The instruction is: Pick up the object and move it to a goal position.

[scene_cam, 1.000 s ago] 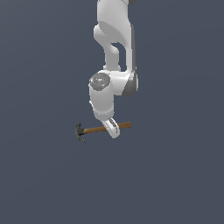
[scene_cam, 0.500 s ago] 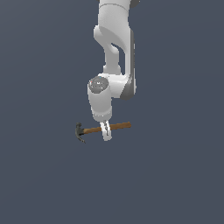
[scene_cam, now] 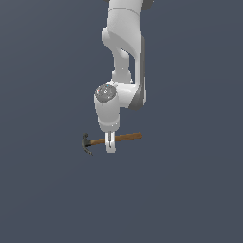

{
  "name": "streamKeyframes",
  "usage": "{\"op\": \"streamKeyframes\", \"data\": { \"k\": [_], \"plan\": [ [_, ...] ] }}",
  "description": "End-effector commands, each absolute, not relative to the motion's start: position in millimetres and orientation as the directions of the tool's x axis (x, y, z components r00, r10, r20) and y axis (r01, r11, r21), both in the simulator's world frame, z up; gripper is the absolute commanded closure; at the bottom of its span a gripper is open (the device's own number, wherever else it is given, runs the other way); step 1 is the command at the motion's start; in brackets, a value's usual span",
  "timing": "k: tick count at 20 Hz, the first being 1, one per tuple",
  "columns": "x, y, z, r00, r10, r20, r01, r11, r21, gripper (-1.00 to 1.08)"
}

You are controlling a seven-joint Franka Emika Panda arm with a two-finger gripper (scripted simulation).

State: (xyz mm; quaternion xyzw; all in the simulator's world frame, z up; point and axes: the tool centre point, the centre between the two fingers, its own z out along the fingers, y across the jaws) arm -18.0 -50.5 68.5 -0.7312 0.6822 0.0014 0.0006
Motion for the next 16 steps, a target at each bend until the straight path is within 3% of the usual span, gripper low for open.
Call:
{"op": "streamKeyframes", "data": {
  "k": [1,9,16],
  "plan": [
    [-18,-52,67,0.044,-0.999,-0.001,-0.999,-0.044,0.0,-0.92],
    [-19,-52,64,0.036,-0.999,0.0,-0.999,-0.036,0.0,-0.92],
    [-20,-52,33,0.031,-1.0,-0.001,-1.0,-0.031,0.001,-0.92]
  ]
}}
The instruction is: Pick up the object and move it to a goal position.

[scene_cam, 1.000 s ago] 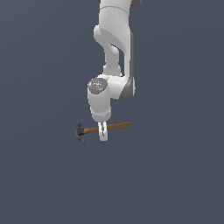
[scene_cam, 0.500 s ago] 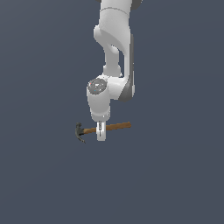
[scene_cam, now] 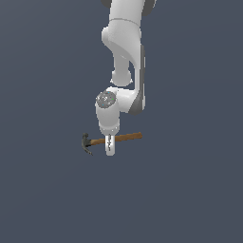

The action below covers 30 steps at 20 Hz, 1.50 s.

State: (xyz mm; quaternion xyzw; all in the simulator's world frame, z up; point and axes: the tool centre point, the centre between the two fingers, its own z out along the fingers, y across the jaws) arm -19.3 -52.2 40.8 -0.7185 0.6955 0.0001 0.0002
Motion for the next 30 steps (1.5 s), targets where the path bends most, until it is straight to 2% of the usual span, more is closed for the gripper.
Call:
{"op": "streamKeyframes", "data": {
  "k": [1,7,8,21,30],
  "plan": [
    [-20,-52,28,0.031,-1.0,-0.001,-1.0,-0.031,0.001,-0.92],
    [-19,-52,16,0.03,-1.0,0.0,-1.0,-0.03,0.0,-0.92],
    [-19,-52,16,0.03,-1.0,0.0,-1.0,-0.03,0.0,1.08],
    [-22,-50,20,0.029,-1.0,-0.003,-1.0,-0.029,0.007,1.08],
    [-20,-11,53,0.028,-1.0,-0.003,-1.0,-0.028,0.006,1.08]
  ]
}}
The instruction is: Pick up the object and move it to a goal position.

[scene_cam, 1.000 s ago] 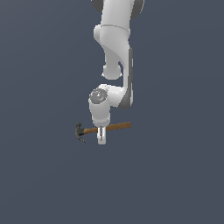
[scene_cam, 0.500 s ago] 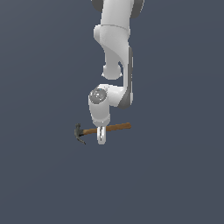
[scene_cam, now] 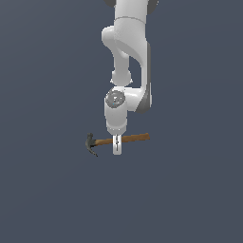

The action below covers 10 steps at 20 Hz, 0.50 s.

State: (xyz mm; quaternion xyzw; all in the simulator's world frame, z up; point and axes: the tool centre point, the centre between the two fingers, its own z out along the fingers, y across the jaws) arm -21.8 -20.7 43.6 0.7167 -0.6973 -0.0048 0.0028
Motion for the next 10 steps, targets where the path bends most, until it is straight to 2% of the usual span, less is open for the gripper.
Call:
{"op": "streamKeyframes", "data": {
  "k": [1,10],
  "plan": [
    [-19,-4,59,0.028,-1.0,-0.003,-1.0,-0.028,0.006,1.08],
    [-12,76,130,0.028,-1.0,0.0,-1.0,-0.028,0.003,1.08]
  ]
}}
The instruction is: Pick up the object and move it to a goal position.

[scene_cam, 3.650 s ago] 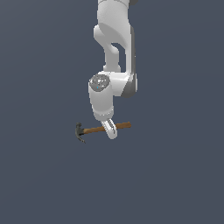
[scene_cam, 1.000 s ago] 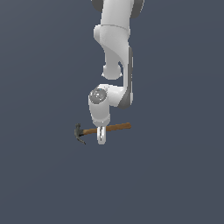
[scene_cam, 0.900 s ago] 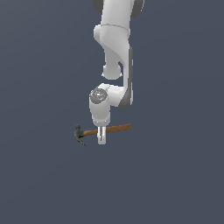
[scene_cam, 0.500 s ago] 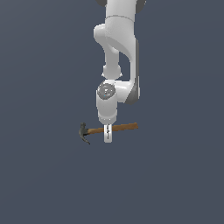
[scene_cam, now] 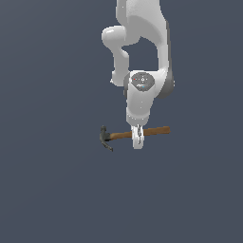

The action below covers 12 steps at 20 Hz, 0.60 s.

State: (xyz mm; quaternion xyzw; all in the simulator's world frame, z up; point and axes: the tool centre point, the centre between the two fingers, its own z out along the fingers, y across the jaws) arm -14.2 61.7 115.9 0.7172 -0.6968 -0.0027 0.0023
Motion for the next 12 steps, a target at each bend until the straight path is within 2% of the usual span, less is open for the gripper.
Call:
{"op": "streamKeyframes", "data": {
  "k": [1,12],
  "plan": [
    [-11,85,138,0.028,-1.0,0.0,-1.0,-0.028,0.003,1.08],
    [-3,150,196,0.03,-1.0,0.001,-1.0,-0.03,0.0,1.08]
  ]
}}
